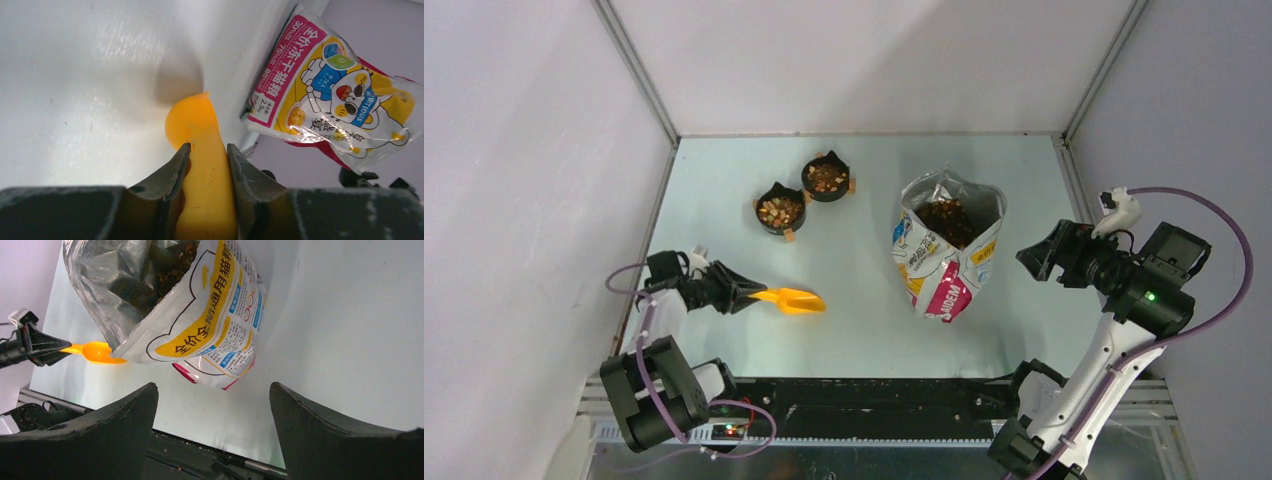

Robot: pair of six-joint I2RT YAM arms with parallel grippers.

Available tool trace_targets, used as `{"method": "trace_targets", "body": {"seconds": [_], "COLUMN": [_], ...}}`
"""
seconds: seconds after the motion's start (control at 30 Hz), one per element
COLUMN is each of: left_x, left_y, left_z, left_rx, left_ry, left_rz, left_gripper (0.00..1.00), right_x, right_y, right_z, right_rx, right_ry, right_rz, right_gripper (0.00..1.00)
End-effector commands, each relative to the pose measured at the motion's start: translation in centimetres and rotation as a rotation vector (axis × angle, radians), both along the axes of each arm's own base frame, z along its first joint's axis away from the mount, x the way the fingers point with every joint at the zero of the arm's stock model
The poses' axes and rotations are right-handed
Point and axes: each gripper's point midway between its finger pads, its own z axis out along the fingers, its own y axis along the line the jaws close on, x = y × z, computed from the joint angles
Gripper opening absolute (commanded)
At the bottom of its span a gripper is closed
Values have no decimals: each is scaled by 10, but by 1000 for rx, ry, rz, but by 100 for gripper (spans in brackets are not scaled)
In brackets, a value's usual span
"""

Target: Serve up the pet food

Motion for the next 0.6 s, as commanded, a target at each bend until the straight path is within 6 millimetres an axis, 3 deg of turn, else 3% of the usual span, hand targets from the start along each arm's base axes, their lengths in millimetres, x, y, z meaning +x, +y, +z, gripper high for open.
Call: {"method": "trace_targets", "body": {"seconds": [0.0,0.13,0.27,0.37,0.47,0.57], "left_x": [4,1,2,-3,-12,-18], "left_y": [1,4,23,42,47,41], "left_z": [4,-3,-17,-28,-25,-6], "left_rx": [-35,-68,-48,-54,-70,-91], "left_ry": [-8,51,147,244,315,329], "left_rz": [76,125,208,312,348,315], "left_gripper": [17,33,52,57,67,96], "right_x": [4,5,6,5,3,3], "right_y": [2,1,0,-1,-2,-3], "right_z": [3,2,1,2,1,-1], "right_rx": [20,26,24,9,-14,-15], "right_ry": [-12,-1,1,-5,-6,0], "right_rz": [21,20,18,14,6,8], "right_gripper": [85,85,85,85,85,85]}}
